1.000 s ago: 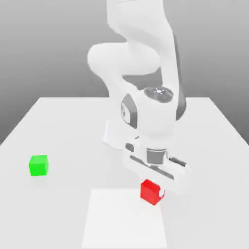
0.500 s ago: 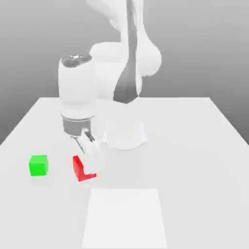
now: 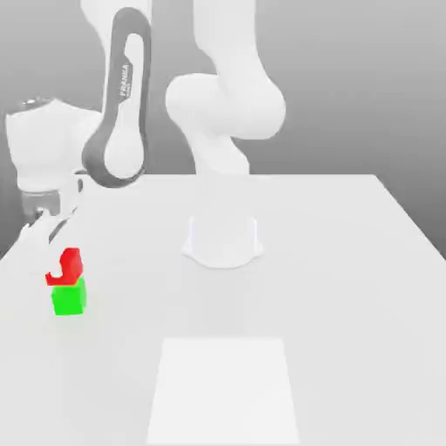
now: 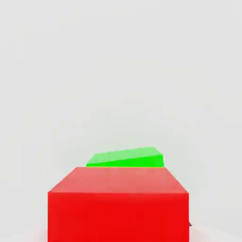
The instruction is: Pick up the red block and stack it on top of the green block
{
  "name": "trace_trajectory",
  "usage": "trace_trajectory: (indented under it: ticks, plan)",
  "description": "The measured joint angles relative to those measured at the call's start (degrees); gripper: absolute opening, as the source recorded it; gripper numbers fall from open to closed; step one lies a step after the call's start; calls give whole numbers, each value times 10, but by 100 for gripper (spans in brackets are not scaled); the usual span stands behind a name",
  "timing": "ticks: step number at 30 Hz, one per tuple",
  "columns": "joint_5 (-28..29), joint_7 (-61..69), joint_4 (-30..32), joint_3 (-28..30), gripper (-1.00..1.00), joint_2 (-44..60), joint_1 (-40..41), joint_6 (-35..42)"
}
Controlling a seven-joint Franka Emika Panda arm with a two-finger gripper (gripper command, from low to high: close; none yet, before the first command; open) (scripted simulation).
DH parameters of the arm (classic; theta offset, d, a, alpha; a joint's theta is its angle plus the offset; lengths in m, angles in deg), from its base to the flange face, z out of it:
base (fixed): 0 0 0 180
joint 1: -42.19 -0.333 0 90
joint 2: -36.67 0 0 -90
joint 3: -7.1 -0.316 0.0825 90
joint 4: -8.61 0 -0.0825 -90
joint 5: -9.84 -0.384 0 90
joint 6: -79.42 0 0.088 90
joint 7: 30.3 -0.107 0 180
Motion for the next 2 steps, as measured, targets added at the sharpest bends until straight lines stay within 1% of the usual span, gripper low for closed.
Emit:
trace_trajectory:
  ticks: [2]
  plan:
    - [0,0,0,0,100,0,0,0]
